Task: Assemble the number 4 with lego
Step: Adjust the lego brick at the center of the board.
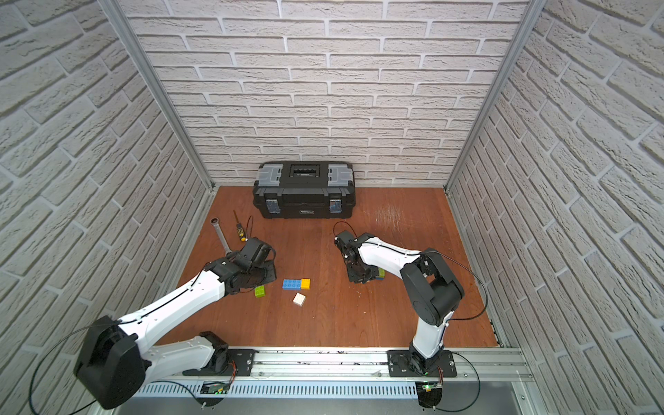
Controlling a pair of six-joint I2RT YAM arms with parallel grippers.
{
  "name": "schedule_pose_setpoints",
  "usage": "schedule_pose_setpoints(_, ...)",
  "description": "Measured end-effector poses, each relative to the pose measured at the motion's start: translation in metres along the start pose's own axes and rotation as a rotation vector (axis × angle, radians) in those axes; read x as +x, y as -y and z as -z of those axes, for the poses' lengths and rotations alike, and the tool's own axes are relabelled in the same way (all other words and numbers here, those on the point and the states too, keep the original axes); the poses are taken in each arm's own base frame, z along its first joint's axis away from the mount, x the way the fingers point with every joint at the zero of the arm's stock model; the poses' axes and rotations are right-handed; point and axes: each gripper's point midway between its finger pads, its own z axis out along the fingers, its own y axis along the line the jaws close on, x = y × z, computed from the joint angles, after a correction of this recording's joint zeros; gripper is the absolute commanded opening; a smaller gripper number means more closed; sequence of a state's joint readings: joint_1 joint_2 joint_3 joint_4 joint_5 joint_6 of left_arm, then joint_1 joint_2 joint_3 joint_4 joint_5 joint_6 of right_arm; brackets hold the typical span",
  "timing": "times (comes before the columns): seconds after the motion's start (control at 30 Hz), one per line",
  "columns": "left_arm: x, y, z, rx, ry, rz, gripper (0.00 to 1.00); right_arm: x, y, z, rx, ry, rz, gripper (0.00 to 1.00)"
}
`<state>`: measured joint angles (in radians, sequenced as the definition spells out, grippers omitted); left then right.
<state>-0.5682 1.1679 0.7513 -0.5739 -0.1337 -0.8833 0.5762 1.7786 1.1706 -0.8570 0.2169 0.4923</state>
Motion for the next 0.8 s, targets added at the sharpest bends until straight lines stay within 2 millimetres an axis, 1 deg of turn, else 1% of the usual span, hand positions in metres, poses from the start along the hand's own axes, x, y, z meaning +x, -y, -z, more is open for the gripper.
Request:
schedule_pose_setpoints(0.1, 0.000, 0.000, 0.000, 0.002, 0.002, 0.001, 0.23, -0.014, -0.005, 0.009, -0.016, 0.044, 0.009, 0.02)
schedule_pose_setpoints(0.2, 0.000, 0.001, -0.001, 0.002, 0.001, 0.003, 0.23, -0.022, -0.007, 0.015, -0.015, 0.071, 0.010, 0.02)
schedule_pose_setpoints(0.3, 0.000, 0.001, -0.001, 0.002, 0.002, 0.003, 0.23, -0.021, -0.010, 0.016, -0.022, 0.073, 0.013, 0.02)
schedule_pose_setpoints(0.47, -0.001, 0.002, -0.002, 0.002, 0.001, 0.003, 0.23, -0.019, -0.022, 0.018, -0.066, 0.070, 0.022, 0.02)
schedule_pose_setpoints(0.8, 0.001, 0.001, -0.008, -0.006, -0.008, 0.005, 0.23, -0.019, -0.033, 0.018, -0.128, 0.058, 0.019, 0.02)
